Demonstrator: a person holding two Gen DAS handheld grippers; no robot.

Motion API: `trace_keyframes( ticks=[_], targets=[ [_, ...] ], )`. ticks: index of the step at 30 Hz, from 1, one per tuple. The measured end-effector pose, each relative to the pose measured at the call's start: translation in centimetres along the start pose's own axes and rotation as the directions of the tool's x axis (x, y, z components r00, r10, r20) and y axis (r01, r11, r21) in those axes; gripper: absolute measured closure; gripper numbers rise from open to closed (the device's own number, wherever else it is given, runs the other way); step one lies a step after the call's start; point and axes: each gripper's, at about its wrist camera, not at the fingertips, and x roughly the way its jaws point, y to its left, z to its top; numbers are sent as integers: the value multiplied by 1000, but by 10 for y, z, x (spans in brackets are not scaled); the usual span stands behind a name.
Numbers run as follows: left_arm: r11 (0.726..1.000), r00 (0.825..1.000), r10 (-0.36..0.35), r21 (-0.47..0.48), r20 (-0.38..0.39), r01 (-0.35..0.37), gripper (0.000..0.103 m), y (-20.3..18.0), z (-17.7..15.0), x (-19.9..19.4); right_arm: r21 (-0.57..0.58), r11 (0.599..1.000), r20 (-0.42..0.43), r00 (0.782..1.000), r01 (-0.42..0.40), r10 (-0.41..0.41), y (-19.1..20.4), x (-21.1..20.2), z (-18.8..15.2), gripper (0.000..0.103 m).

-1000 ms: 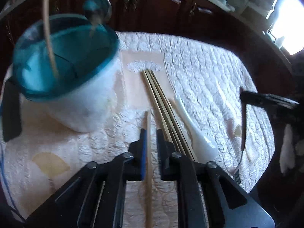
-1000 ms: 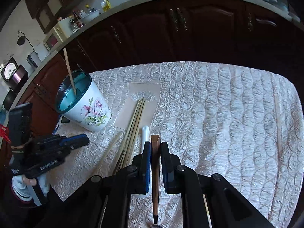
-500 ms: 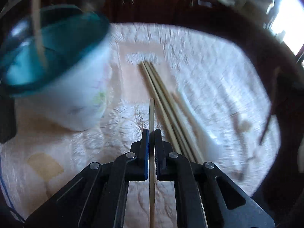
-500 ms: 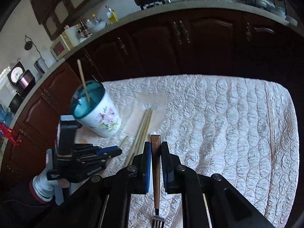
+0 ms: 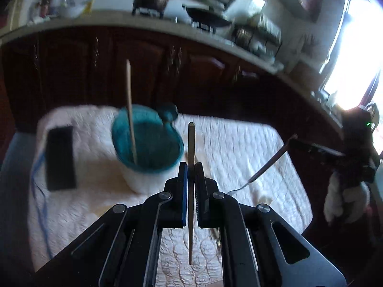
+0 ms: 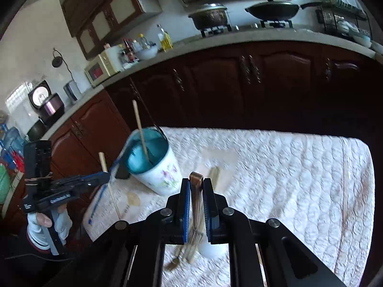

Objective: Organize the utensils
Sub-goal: 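Carry the chopstick and fork up and lower them into the floral cup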

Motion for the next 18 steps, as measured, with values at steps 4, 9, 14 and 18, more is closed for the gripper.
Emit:
trace_keyframes(
  ticks=[4,9,14,18],
  targets=[
    [1000,996,22,-4,82,-22,99,4,29,-29,-32,999,43,999,-32,33,20,-1,27,94],
    [996,975,88,15,204,-93,99,9,67,-49,-84,994,93,993,-67,75,49,-4,67,94],
    [982,944,171,26,282,-186,99,14,98,-39,-107,991,131,986,-86,100,71,3,99,94],
    [973,930,216,11,296,-230,99,26,111,-21,-120,990,138,986,-80,97,85,22,115,94]
  ],
)
